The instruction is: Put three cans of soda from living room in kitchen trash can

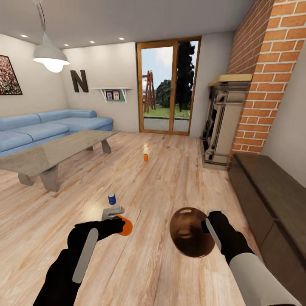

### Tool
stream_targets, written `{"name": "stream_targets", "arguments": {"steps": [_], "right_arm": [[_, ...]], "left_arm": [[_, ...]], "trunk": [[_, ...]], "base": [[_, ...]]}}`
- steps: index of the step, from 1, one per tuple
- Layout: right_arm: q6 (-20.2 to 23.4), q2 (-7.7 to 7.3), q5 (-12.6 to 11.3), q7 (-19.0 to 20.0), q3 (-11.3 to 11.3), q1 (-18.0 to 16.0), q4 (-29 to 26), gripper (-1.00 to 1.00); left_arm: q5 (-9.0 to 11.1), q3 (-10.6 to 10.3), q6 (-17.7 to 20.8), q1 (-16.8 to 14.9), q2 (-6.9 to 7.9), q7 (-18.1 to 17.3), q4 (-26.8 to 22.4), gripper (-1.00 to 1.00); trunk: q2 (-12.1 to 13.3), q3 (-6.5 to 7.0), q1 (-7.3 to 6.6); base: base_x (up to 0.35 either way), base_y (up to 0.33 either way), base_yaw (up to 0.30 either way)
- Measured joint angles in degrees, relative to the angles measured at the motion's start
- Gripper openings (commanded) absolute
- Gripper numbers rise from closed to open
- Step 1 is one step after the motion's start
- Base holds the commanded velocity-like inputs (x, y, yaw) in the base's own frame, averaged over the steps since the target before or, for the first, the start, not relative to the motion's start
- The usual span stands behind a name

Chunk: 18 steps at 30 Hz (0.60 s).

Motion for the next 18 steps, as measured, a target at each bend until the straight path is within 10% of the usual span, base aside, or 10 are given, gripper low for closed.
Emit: {"name": "stream_targets", "arguments": {"steps": [18], "right_arm": [[-10.0,4.54,-0.7,-14.4,0.8,-2.2,12.0,-1.0]], "left_arm": [[1.1,-0.1,3.3,-1.3,-2.45,-0.1,-1.0,-1.0]], "trunk": [[7.2,3.24,-3.96]], "base": [[0.0,0.0,0.0]]}}
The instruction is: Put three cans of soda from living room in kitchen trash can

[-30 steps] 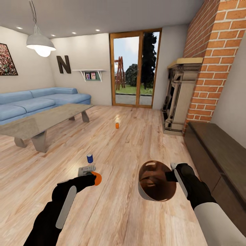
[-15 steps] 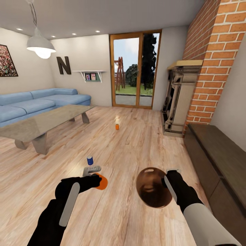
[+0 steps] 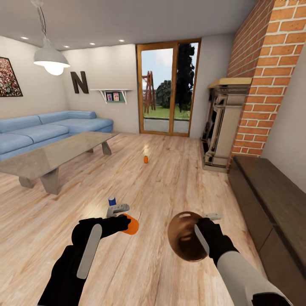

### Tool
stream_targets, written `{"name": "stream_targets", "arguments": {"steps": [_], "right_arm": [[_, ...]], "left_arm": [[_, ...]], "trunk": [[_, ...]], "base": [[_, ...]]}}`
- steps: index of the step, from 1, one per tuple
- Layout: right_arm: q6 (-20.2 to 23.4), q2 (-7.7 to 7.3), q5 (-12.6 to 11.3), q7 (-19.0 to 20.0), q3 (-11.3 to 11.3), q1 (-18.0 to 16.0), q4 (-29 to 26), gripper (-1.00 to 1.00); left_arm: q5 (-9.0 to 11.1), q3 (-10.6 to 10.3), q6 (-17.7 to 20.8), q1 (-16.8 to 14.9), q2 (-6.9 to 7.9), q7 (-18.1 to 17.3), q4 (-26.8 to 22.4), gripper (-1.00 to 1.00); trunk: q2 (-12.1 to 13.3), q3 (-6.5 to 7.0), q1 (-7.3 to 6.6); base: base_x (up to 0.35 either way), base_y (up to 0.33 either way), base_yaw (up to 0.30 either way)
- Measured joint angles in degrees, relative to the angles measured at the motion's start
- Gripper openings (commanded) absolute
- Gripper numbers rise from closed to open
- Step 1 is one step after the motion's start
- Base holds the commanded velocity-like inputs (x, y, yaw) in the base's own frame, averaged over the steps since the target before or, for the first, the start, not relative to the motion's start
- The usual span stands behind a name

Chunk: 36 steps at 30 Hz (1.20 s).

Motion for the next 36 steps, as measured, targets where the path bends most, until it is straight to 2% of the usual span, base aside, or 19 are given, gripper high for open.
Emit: {"name": "stream_targets", "arguments": {"steps": [5,7,10,12,14,15,17,18,19,22,24,27,29,31,36], "right_arm": [[-0.2,0.38,0.2,-0.4,0.0,-0.8,2.9,-1.0],[-0.5,0.56,-0.4,-0.2,0.0,-1.2,4.1,-1.0],[-0.2,0.76,0.4,-0.3,0.1,-1.9,6.4,-1.0],[-0.6,0.91,-0.4,0.0,0.0,-2.3,7.5,-1.0],[-0.2,1.0,0.3,0.0,0.1,-2.7,8.5,-1.0],[0.1,1.14,0.8,0.4,0.2,-2.9,9.1,-1.0],[-0.3,1.29,-0.7,1.4,0.0,-3.0,9.3,-1.0],[-0.3,1.33,-0.4,1.9,0.1,-3.0,9.3,-1.0],[0.4,1.37,1.0,3.1,0.4,-3.0,9.4,-1.0],[0.2,1.45,-1.0,5.4,0.7,-3.1,9.5,-1.0],[1.5,1.44,1.0,6.4,1.7,-3.1,9.6,-1.0],[1.5,1.5,-0.5,7.4,2.0,-3.1,9.5,-1.0],[2.4,1.52,1.0,8.1,2.5,-3.1,9.7,-1.0],[2.2,1.55,0.1,9.1,2.5,-3.1,9.6,-1.0],[2.5,1.55,0.7,10.3,3.4,-3.1,10.3,-1.0]], "left_arm": [[0.1,0.0,0.0,0.0,-0.04,0.0,0.0,-1.0],[0.2,0.0,0.0,0.0,-0.05,0.0,0.0,-1.0],[0.2,0.0,0.0,0.0,-0.05,0.0,0.0,-1.0],[0.2,0.0,0.0,0.0,-0.06,0.0,0.0,-1.0],[0.2,0.0,0.0,0.0,-0.06,0.0,0.0,-1.0],[0.2,0.0,0.0,0.0,-0.06,0.0,0.0,-1.0],[0.2,0.0,0.0,0.0,-0.06,0.0,0.0,-1.0],[0.2,0.0,0.0,0.0,-0.06,0.0,0.0,-1.0],[0.2,0.0,0.0,0.0,-0.06,0.0,0.0,-1.0],[0.2,0.0,0.0,0.0,-0.06,0.0,0.0,-1.0],[0.3,0.0,0.0,0.0,-0.1,0.0,0.0,-1.0],[0.3,0.0,0.0,0.0,-0.13,0.0,0.0,-1.0],[0.3,0.0,0.0,0.1,-0.19,-0.1,0.0,-1.0],[0.3,-0.2,0.0,0.1,-0.21,-0.1,0.0,-1.0],[1.2,-1.6,0.0,0.1,-0.18,-0.2,-0.1,-1.0]], "trunk": [[2.0,0.89,-1.1],[2.8,1.25,-1.54],[4.0,1.79,-2.2],[4.8,2.15,-2.64],[5.6,2.51,-3.07],[6.0,2.69,-3.3],[6.8,3.05,-3.73],[7.2,3.23,-3.95],[7.6,3.41,-4.17],[8.8,3.95,-4.83],[9.6,4.31,-5.27],[10.8,4.85,-5.93],[11.6,5.2,-6.37],[12.4,5.56,-6.81],[12.4,5.57,-6.82]], "base": [[0.0,0.0,0.0],[0.0,0.0,0.0],[0.0,0.0,0.0],[0.0,0.0,0.0],[0.0,0.0,0.0],[0.0,0.0,0.0],[0.0,0.0,0.0],[0.0,0.0,0.0],[0.0,0.0,0.0],[0.0,0.0,0.0],[0.0,0.0,0.0],[0.0,0.0,0.0],[0.0,0.0,0.0],[0.0,0.0,0.0],[0.0,0.0,0.0]]}}
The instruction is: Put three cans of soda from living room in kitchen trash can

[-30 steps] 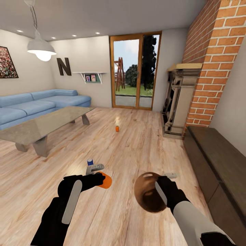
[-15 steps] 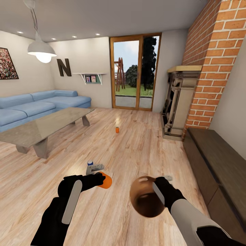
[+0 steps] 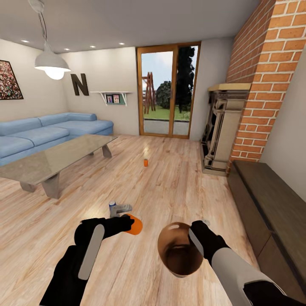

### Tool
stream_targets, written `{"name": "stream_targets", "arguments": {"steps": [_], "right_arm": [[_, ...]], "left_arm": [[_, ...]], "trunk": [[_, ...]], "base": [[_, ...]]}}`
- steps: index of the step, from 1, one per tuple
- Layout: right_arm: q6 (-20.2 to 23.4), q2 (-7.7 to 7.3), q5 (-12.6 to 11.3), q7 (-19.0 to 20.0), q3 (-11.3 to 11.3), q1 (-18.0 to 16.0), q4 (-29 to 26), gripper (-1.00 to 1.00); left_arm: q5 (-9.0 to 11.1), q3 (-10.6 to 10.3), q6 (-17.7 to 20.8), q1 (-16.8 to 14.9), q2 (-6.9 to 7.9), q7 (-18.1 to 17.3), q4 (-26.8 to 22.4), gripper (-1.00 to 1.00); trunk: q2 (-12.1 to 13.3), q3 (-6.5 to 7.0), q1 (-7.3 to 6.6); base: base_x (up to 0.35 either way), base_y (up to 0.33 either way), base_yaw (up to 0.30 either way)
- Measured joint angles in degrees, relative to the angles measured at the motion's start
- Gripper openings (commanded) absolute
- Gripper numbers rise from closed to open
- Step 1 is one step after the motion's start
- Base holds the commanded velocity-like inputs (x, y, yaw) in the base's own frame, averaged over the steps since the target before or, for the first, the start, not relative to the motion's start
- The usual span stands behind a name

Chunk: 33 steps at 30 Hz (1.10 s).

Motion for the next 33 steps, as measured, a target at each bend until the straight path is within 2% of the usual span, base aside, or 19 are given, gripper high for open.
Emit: {"name": "stream_targets", "arguments": {"steps": [2,11,12,13,16,20,33], "right_arm": [[-0.1,0.01,-0.6,0.3,0.1,0.0,0.5,-1.0],[0.0,0.12,-0.1,0.6,0.4,-0.1,1.3,-1.0],[0.0,0.16,-0.1,0.6,0.5,-0.1,1.3,-1.0],[0.0,0.32,0.0,0.7,0.6,-0.1,1.4,-1.0],[-0.1,0.45,-0.3,1.2,1.2,-0.1,1.5,-1.0],[0.0,0.51,-0.2,1.7,2.2,-0.1,2.1,-1.0],[0.0,0.54,-0.2,1.9,2.6,-0.1,2.4,-1.0]], "left_arm": [[0.3,-0.5,0.0,0.0,0.01,0.0,0.0,-1.0],[1.5,-1.9,0.0,0.1,0.03,-0.1,-0.5,-1.0],[1.8,-2.1,0.0,0.1,0.03,0.0,-0.5,-1.0],[3.2,-2.9,0.0,0.1,0.06,0.0,-0.6,-1.0],[4.5,-3.7,0.0,0.1,0.09,-0.1,-0.6,-1.0],[5.2,-4.2,0.0,0.1,0.11,-0.1,-0.6,-1.0],[5.5,-5.3,0.0,0.1,0.12,0.0,-0.7,-1.0]], "trunk": [[0.0,0.0,0.0],[0.0,0.0,0.0],[0.0,0.0,0.0],[0.0,0.0,0.0],[0.0,0.0,0.0],[0.0,0.0,0.0],[0.0,0.0,0.0]], "base": [[0.0,0.0,0.0],[0.0,0.0,0.0],[0.0,0.0,0.0],[0.0,0.0,0.0],[0.0,0.0,0.0],[0.0,0.0,0.0],[0.0,0.0,0.0]]}}
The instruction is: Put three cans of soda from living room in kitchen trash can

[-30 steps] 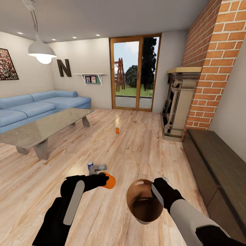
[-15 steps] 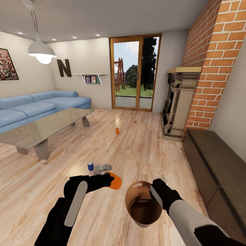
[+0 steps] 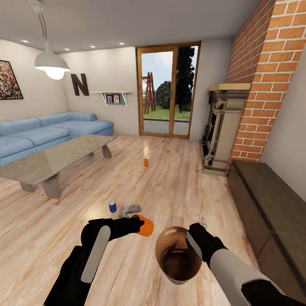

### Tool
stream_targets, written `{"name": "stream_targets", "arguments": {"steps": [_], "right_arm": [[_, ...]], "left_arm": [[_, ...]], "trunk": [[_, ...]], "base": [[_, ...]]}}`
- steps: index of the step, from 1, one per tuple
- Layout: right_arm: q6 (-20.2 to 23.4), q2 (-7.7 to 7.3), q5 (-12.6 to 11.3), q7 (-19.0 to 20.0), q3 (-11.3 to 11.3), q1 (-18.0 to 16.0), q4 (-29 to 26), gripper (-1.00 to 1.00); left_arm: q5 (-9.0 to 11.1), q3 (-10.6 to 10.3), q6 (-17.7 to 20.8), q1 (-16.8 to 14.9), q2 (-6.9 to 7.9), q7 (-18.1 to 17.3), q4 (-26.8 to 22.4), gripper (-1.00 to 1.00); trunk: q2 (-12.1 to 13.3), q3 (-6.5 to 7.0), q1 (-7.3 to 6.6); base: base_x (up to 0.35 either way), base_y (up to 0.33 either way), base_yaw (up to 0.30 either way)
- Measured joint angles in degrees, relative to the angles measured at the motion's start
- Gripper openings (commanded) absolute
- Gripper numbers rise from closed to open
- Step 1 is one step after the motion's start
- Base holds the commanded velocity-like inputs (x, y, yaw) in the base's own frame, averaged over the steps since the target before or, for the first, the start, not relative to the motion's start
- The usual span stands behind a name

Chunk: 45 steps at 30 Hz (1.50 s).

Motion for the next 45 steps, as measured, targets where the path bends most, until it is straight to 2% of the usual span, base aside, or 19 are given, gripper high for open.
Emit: {"name": "stream_targets", "arguments": {"steps": [10,16,19,23,36,45], "right_arm": [[0.0,0.0,0.0,0.0,0.1,0.0,0.0,-1.0],[0.0,0.0,0.0,0.0,0.1,0.0,0.0,-1.0],[0.0,0.0,0.0,0.0,0.1,0.0,0.0,-1.0],[0.0,0.0,0.0,0.0,0.1,0.0,0.0,-1.0],[0.0,0.0,0.0,0.0,0.1,0.0,0.0,-1.0],[0.0,0.08,0.1,0.0,0.1,0.0,0.0,-1.0]], "left_arm": [[1.3,-0.8,0.0,0.0,-0.04,0.0,0.1,-1.0],[2.1,-2.6,0.0,0.0,-0.09,0.0,-0.2,-1.0],[3.4,-3.2,0.0,0.1,-0.07,0.0,-1.0,-1.0],[4.9,-5.7,0.0,0.2,-0.07,0.1,-1.7,-1.0],[5.2,-7.8,0.0,0.2,-0.17,0.4,-1.4,-1.0],[5.2,-10.6,0.0,0.2,-0.6,0.7,1.2,-1.0]], "trunk": [[0.0,0.0,0.0],[0.0,0.0,0.0],[0.0,0.0,0.0],[0.0,0.0,0.0],[0.0,0.0,0.0],[0.0,0.0,0.0]], "base": [[0.0,0.0,0.0],[0.0,0.0,0.0],[0.0,0.0,0.0],[0.0,0.0,0.0],[0.0,0.0,0.0],[0.0,0.0,0.0]]}}
